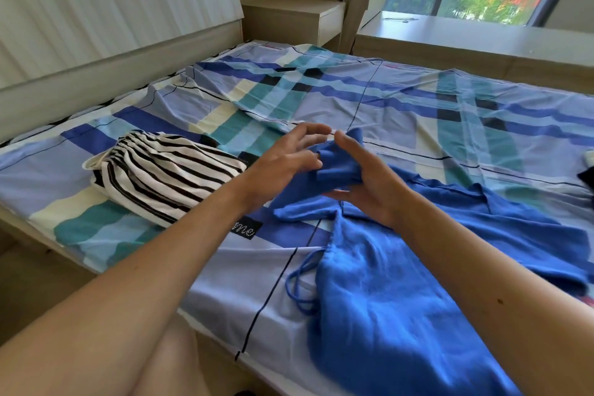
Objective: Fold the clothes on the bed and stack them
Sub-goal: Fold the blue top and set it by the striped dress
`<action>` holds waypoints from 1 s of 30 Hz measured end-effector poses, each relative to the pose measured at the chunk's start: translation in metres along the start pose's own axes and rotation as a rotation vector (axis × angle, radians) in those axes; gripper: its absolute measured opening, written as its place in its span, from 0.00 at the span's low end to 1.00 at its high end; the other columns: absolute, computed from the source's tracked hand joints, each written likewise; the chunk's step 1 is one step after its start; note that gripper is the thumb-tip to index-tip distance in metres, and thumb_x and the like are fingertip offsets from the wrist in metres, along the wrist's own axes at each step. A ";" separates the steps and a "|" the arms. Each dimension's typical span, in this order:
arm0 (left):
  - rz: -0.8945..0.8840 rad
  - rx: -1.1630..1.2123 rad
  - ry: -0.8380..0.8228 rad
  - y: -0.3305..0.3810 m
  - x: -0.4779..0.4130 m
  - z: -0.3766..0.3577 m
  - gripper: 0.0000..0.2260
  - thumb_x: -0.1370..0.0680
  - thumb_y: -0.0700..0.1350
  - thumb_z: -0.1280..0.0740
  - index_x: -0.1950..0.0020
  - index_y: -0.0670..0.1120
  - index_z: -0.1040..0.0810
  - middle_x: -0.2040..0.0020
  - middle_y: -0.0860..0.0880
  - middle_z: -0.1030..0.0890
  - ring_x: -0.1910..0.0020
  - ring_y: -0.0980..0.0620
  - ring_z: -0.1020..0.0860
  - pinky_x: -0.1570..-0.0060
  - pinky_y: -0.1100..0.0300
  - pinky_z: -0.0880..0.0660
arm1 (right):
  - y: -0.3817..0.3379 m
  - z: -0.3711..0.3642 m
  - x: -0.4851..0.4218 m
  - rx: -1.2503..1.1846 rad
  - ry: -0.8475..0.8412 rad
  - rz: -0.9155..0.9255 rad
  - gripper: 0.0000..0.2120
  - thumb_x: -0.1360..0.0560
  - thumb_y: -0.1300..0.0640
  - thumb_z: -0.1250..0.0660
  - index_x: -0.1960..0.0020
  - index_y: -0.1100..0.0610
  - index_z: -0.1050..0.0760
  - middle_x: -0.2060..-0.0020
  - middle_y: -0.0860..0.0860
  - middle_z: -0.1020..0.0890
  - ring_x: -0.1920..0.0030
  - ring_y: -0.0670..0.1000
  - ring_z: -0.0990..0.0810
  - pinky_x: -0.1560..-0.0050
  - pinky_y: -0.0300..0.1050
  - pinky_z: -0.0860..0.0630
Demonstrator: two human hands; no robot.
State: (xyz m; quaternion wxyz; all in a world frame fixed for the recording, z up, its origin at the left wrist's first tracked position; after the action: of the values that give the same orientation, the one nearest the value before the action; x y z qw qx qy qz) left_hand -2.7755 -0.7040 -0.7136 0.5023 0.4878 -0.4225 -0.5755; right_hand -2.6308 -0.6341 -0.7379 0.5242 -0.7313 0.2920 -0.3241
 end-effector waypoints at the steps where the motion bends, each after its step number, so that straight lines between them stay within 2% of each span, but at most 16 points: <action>1: 0.000 0.032 0.018 -0.002 -0.004 -0.004 0.27 0.31 0.36 0.38 0.31 0.43 0.30 0.31 0.43 0.27 0.35 0.45 0.24 0.34 0.52 0.28 | 0.000 0.009 0.000 -0.038 0.039 0.011 0.35 0.32 0.43 0.23 0.30 0.58 0.28 0.40 0.57 0.18 0.41 0.56 0.17 0.41 0.57 0.22; 3: -0.041 -0.005 0.049 -0.005 -0.013 -0.012 0.27 0.32 0.31 0.41 0.33 0.47 0.30 0.35 0.45 0.26 0.41 0.39 0.22 0.39 0.45 0.26 | -0.001 0.026 0.002 -0.074 0.141 0.056 0.30 0.29 0.58 0.24 0.31 0.62 0.30 0.46 0.59 0.18 0.50 0.55 0.16 0.52 0.53 0.18; 4: -0.060 -0.027 0.055 -0.006 -0.016 -0.016 0.28 0.31 0.27 0.43 0.33 0.47 0.31 0.34 0.46 0.27 0.43 0.41 0.21 0.42 0.50 0.25 | -0.001 0.034 0.003 -0.104 0.168 0.056 0.32 0.33 0.61 0.22 0.33 0.62 0.31 0.47 0.60 0.19 0.53 0.56 0.16 0.56 0.53 0.17; 6: -0.036 -0.015 0.036 -0.009 -0.024 -0.023 0.32 0.30 0.20 0.47 0.30 0.43 0.33 0.30 0.45 0.29 0.42 0.45 0.20 0.46 0.61 0.25 | 0.002 0.045 0.005 -0.188 0.164 0.021 0.44 0.42 0.58 0.17 0.31 0.60 0.34 0.42 0.63 0.20 0.49 0.60 0.16 0.55 0.55 0.18; 8: 0.028 0.063 -0.043 -0.016 -0.029 -0.033 0.34 0.33 0.21 0.45 0.30 0.44 0.32 0.28 0.42 0.30 0.42 0.44 0.20 0.46 0.54 0.28 | 0.006 0.053 0.007 -0.234 0.150 -0.011 0.52 0.40 0.55 0.16 0.25 0.62 0.41 0.36 0.66 0.23 0.41 0.64 0.19 0.51 0.56 0.18; 10: 0.104 0.168 -0.136 -0.025 -0.032 -0.046 0.34 0.36 0.25 0.44 0.31 0.45 0.31 0.28 0.40 0.31 0.43 0.44 0.20 0.45 0.48 0.27 | 0.013 0.059 0.012 -0.220 0.163 -0.049 0.52 0.34 0.53 0.18 0.22 0.60 0.47 0.34 0.66 0.24 0.39 0.65 0.20 0.49 0.58 0.19; 12: 0.216 0.283 -0.195 -0.030 -0.034 -0.059 0.33 0.34 0.27 0.43 0.30 0.44 0.31 0.27 0.39 0.31 0.49 0.49 0.19 0.49 0.55 0.23 | 0.022 0.067 0.017 -0.043 0.216 -0.124 0.55 0.33 0.50 0.19 0.19 0.54 0.52 0.31 0.60 0.26 0.39 0.61 0.19 0.50 0.55 0.19; 13: 0.274 0.348 -0.216 -0.032 -0.036 -0.064 0.32 0.34 0.28 0.42 0.30 0.44 0.30 0.27 0.39 0.30 0.49 0.49 0.19 0.49 0.55 0.22 | 0.027 0.072 0.020 0.143 0.268 -0.164 0.58 0.35 0.46 0.19 0.19 0.49 0.56 0.29 0.55 0.28 0.38 0.57 0.21 0.49 0.53 0.20; 15: 0.359 0.480 -0.261 -0.035 -0.038 -0.070 0.30 0.34 0.32 0.40 0.31 0.43 0.28 0.29 0.38 0.28 0.41 0.42 0.19 0.42 0.45 0.22 | 0.034 0.082 0.025 0.530 0.396 -0.191 0.66 0.43 0.37 0.18 0.19 0.45 0.57 0.26 0.53 0.33 0.32 0.54 0.26 0.37 0.53 0.24; 17: 0.378 0.588 -0.293 -0.036 -0.040 -0.071 0.30 0.32 0.34 0.40 0.28 0.40 0.30 0.30 0.37 0.27 0.34 0.36 0.24 0.35 0.36 0.28 | 0.034 0.085 0.031 0.687 0.498 -0.074 0.61 0.41 0.38 0.19 0.19 0.50 0.51 0.26 0.56 0.36 0.30 0.55 0.29 0.32 0.51 0.28; 19: 0.352 0.590 -0.244 -0.037 -0.044 -0.072 0.26 0.29 0.34 0.41 0.29 0.38 0.29 0.32 0.37 0.24 0.33 0.37 0.25 0.36 0.39 0.26 | 0.032 0.084 0.039 0.790 0.599 0.091 0.48 0.35 0.40 0.21 0.23 0.54 0.41 0.32 0.56 0.34 0.33 0.55 0.28 0.34 0.49 0.28; 20: 0.324 0.484 -0.174 -0.039 -0.048 -0.072 0.22 0.26 0.33 0.42 0.32 0.38 0.28 0.36 0.37 0.23 0.35 0.39 0.23 0.39 0.45 0.23 | 0.031 0.082 0.042 0.838 0.614 0.103 0.45 0.34 0.40 0.22 0.26 0.54 0.39 0.34 0.55 0.34 0.34 0.55 0.28 0.34 0.49 0.28; 22: 0.220 0.018 -0.040 -0.049 -0.057 -0.066 0.18 0.24 0.29 0.43 0.38 0.41 0.25 0.42 0.41 0.21 0.41 0.44 0.23 0.45 0.56 0.23 | 0.034 0.083 0.044 0.939 0.577 0.004 0.44 0.35 0.42 0.21 0.27 0.54 0.39 0.35 0.55 0.36 0.34 0.56 0.29 0.34 0.51 0.29; 25: 0.147 -0.635 -0.084 -0.074 -0.065 -0.055 0.19 0.25 0.31 0.40 0.36 0.43 0.24 0.39 0.43 0.21 0.38 0.46 0.24 0.36 0.55 0.28 | 0.037 0.092 0.044 0.986 0.564 -0.137 0.39 0.33 0.52 0.21 0.29 0.54 0.37 0.39 0.55 0.38 0.36 0.60 0.28 0.36 0.48 0.29; 28: 0.266 -0.848 -0.175 -0.090 -0.066 -0.043 0.22 0.24 0.36 0.39 0.30 0.43 0.27 0.32 0.43 0.24 0.33 0.46 0.26 0.32 0.54 0.31 | 0.029 0.104 0.049 0.963 0.555 -0.254 0.34 0.31 0.57 0.23 0.30 0.55 0.34 0.38 0.56 0.33 0.44 0.57 0.25 0.48 0.42 0.31; 30: 0.318 -0.982 -0.206 -0.092 -0.070 -0.039 0.22 0.26 0.43 0.38 0.32 0.47 0.26 0.32 0.44 0.24 0.34 0.44 0.27 0.32 0.50 0.31 | 0.024 0.115 0.053 0.906 0.480 -0.345 0.29 0.31 0.59 0.22 0.33 0.59 0.28 0.50 0.53 0.25 0.53 0.53 0.25 0.58 0.42 0.28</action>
State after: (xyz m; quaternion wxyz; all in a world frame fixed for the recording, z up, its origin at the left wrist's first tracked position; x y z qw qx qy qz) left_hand -2.7508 -0.6218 -0.8002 0.7088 0.0654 -0.2191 -0.6674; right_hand -2.5103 -0.6147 -0.7802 0.6449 -0.3747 0.1102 -0.6569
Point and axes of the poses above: each hand's wrist, its own x-axis away from the middle knuckle, its own z-axis out of the back of the hand, y = z × x, the point moved 2 cm from there along -x, towards the middle knuckle
